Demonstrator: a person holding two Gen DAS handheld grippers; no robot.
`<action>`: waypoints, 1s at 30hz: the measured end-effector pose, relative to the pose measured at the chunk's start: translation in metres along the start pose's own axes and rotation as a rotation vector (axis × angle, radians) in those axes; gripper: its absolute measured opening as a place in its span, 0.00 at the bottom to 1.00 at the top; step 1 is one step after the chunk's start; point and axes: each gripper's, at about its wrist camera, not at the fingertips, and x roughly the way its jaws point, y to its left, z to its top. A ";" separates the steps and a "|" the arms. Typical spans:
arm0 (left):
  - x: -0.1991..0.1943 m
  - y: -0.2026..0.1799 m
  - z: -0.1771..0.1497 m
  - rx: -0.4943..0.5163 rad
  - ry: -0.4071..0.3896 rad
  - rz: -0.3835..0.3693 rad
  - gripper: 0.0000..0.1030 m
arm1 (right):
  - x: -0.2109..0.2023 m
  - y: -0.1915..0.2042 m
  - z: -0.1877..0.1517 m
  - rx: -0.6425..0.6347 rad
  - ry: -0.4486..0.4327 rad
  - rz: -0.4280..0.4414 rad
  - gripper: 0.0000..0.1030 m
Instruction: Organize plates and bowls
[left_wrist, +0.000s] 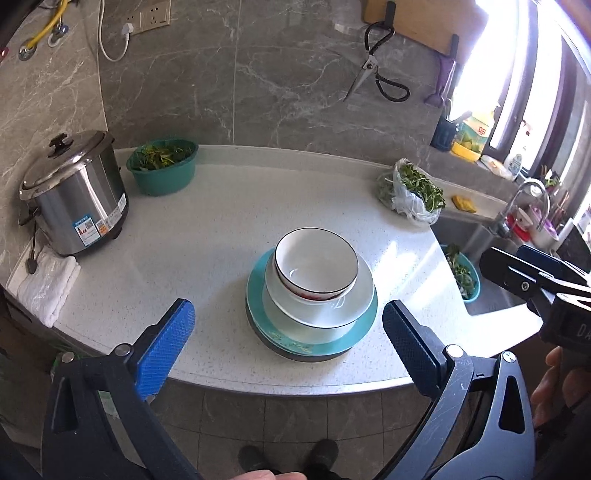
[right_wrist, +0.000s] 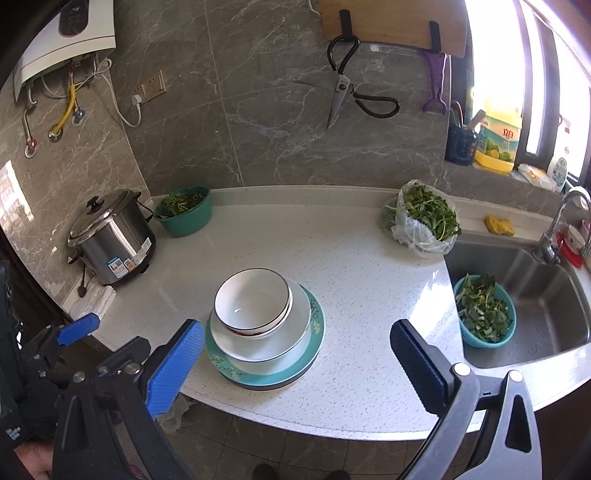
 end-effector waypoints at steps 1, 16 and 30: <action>0.001 -0.001 0.001 -0.002 0.003 -0.003 1.00 | 0.000 -0.002 0.001 0.001 -0.002 -0.001 1.00; 0.013 -0.011 0.004 0.020 0.013 0.006 1.00 | 0.005 -0.005 0.000 0.010 0.014 -0.014 1.00; 0.009 -0.008 0.009 0.027 0.003 0.098 1.00 | 0.007 0.001 -0.003 0.014 0.021 -0.015 1.00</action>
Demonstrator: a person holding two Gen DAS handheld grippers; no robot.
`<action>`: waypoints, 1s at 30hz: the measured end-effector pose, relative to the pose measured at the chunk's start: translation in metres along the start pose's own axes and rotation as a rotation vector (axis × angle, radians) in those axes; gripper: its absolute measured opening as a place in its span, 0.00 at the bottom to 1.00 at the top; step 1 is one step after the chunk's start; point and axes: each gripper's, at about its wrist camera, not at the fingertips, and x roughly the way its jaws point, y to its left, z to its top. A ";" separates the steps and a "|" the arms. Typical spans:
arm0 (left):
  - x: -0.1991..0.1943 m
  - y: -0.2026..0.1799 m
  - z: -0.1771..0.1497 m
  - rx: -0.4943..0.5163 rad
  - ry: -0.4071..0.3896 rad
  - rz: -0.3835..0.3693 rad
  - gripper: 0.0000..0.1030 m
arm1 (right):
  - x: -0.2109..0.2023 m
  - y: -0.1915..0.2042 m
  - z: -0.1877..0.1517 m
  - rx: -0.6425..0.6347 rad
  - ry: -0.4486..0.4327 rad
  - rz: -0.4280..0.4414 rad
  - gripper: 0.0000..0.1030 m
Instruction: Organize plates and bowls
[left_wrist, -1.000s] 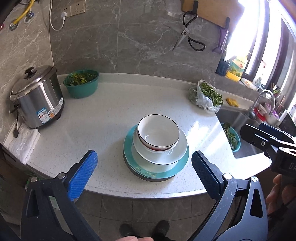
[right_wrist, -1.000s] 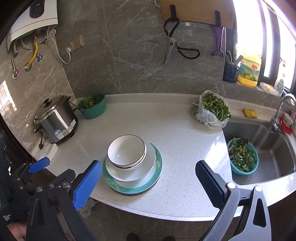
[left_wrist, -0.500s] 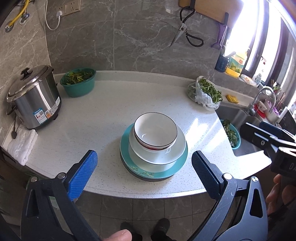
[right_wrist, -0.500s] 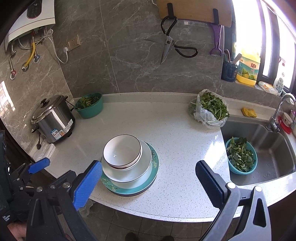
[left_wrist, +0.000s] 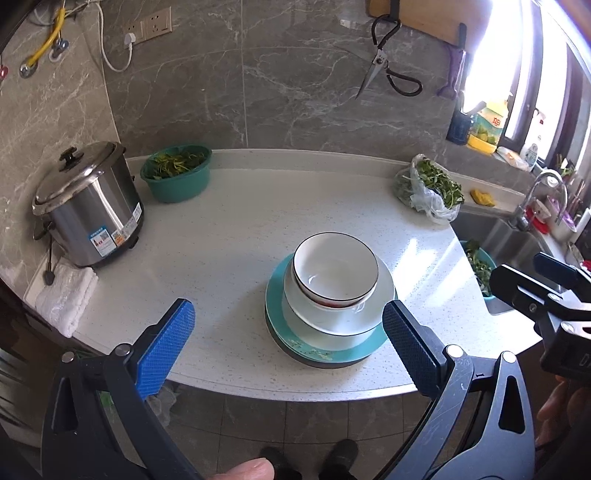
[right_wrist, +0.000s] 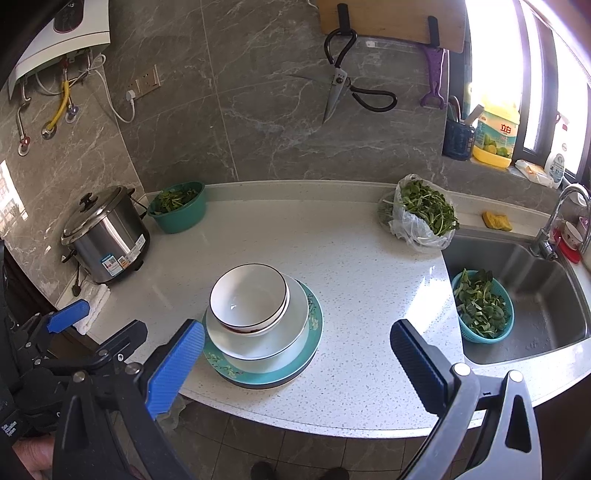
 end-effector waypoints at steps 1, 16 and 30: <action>0.001 0.001 0.000 -0.002 0.005 0.005 1.00 | 0.000 0.001 0.000 -0.002 0.001 0.000 1.00; 0.004 0.005 0.003 -0.020 0.011 0.021 1.00 | 0.005 0.002 0.004 -0.009 0.011 -0.009 1.00; 0.006 0.003 0.001 -0.039 0.021 0.061 1.00 | 0.009 -0.001 0.005 -0.005 0.016 -0.015 1.00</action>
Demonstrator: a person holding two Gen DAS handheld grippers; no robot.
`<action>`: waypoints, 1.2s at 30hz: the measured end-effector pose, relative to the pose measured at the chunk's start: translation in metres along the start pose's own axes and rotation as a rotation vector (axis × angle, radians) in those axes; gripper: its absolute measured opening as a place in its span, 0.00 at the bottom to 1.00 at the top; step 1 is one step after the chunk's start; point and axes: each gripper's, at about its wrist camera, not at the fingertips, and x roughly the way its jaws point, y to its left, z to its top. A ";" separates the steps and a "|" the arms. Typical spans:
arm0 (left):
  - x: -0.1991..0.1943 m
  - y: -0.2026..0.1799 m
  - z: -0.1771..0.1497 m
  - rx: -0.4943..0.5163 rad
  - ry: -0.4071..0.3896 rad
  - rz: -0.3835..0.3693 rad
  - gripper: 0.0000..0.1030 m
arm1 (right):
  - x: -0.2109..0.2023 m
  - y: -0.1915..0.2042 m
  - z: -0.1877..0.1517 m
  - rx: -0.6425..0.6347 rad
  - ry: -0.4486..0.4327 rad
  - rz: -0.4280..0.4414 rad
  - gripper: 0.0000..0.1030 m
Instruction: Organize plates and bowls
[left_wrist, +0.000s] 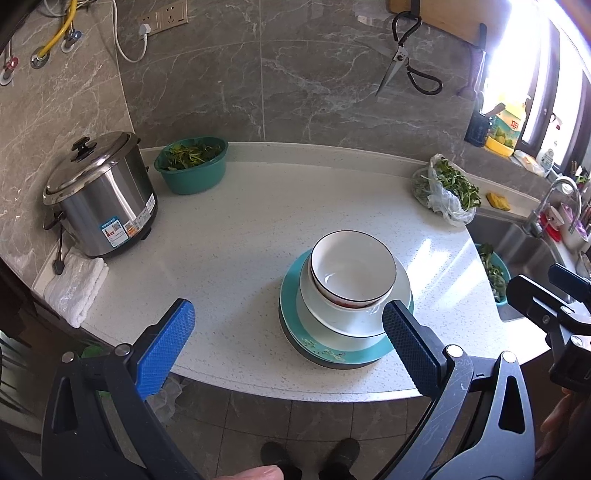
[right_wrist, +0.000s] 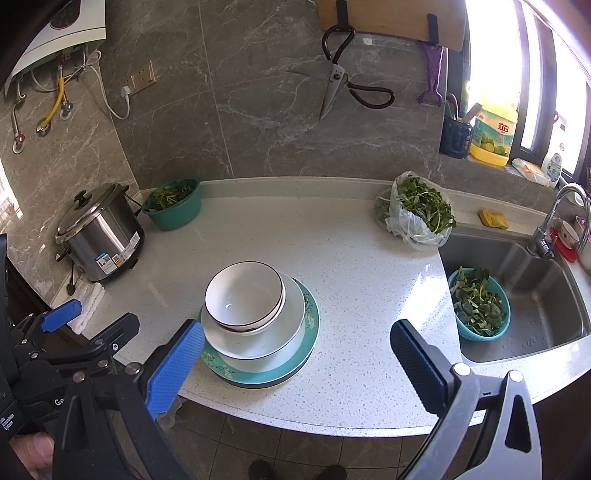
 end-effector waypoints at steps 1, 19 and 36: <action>0.000 0.000 0.000 0.000 0.001 -0.001 1.00 | 0.000 0.000 0.000 -0.002 0.000 0.000 1.00; -0.003 -0.001 -0.003 -0.002 0.004 -0.006 1.00 | -0.001 -0.001 -0.003 0.000 0.004 -0.002 1.00; -0.004 -0.001 -0.002 0.000 0.007 -0.009 1.00 | 0.000 -0.001 -0.003 -0.001 0.005 -0.002 1.00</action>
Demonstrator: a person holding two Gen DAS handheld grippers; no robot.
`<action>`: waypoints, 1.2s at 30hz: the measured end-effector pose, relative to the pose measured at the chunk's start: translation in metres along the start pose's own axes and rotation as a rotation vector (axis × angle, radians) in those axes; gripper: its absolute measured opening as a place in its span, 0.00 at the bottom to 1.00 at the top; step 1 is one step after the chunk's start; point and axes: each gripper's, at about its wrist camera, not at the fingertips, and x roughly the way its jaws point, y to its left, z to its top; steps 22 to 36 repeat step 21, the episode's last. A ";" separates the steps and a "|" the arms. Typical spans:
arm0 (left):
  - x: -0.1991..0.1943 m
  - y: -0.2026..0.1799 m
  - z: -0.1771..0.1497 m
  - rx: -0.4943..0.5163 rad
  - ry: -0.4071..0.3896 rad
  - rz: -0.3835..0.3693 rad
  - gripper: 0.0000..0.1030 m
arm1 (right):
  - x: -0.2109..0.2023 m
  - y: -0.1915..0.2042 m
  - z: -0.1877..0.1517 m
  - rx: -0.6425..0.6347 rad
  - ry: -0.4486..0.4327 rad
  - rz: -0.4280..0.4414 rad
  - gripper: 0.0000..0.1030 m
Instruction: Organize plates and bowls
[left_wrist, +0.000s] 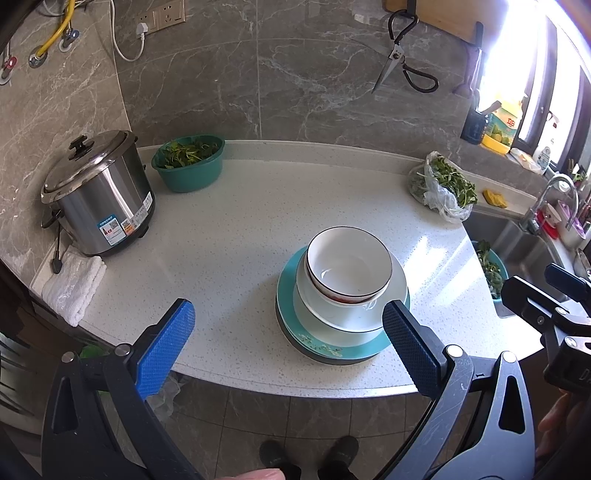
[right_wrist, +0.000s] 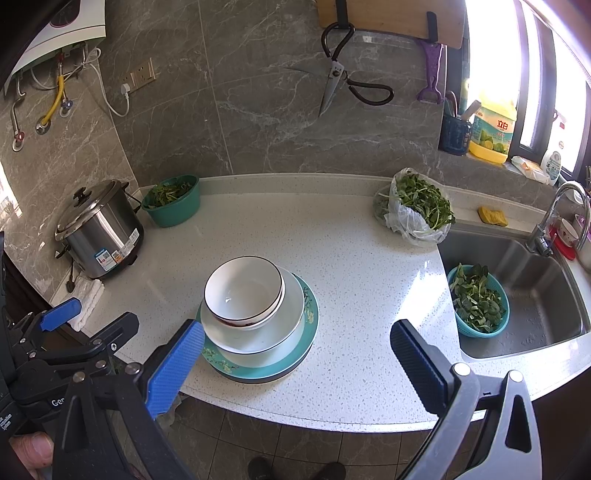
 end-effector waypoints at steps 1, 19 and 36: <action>0.000 0.000 0.000 0.000 0.001 -0.002 1.00 | 0.000 0.000 0.000 0.000 0.001 0.000 1.00; 0.001 0.001 0.003 0.017 -0.031 0.014 1.00 | 0.003 -0.006 -0.005 0.002 0.018 -0.004 1.00; 0.001 0.002 0.005 0.017 -0.032 0.016 1.00 | 0.004 -0.007 -0.005 0.003 0.020 -0.003 1.00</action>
